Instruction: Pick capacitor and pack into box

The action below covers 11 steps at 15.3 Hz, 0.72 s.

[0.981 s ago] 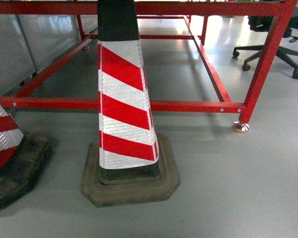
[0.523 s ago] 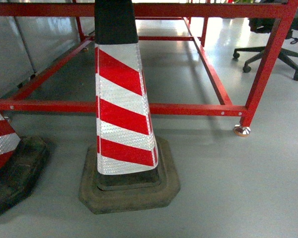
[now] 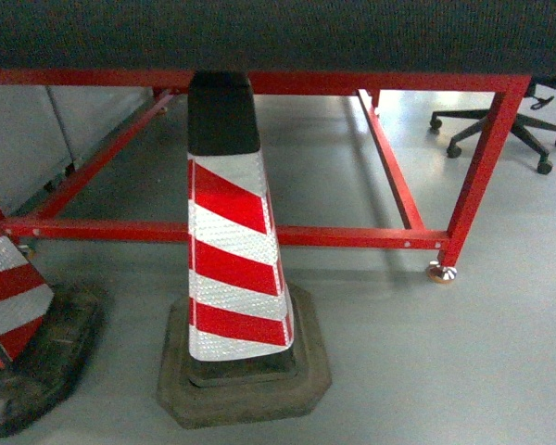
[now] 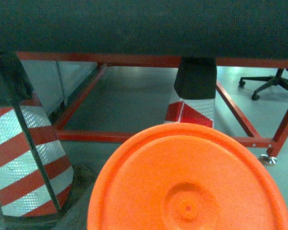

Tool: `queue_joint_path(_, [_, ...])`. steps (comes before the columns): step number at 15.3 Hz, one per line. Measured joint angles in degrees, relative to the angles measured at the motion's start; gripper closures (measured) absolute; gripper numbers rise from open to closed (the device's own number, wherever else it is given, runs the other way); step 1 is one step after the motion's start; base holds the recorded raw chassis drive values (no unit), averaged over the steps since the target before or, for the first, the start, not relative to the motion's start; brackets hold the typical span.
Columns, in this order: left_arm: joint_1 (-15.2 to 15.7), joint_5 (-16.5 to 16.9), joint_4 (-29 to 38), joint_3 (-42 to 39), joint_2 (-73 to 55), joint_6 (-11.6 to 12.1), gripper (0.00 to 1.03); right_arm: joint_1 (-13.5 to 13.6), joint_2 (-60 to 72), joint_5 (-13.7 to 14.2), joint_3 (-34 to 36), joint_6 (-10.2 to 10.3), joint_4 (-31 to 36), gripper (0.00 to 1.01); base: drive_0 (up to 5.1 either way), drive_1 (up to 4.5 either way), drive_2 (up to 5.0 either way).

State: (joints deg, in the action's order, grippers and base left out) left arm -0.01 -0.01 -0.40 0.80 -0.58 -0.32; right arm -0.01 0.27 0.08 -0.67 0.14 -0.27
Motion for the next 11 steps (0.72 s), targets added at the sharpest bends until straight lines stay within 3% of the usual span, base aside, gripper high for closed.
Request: queue_joint_path(11, [0.0, -0.04, 0.02, 0.0, 0.0, 0.31, 0.59, 0.0, 0.0, -0.11, 0.0, -0.07, -0.07, 0.03, 0.0, 0.0, 0.0])
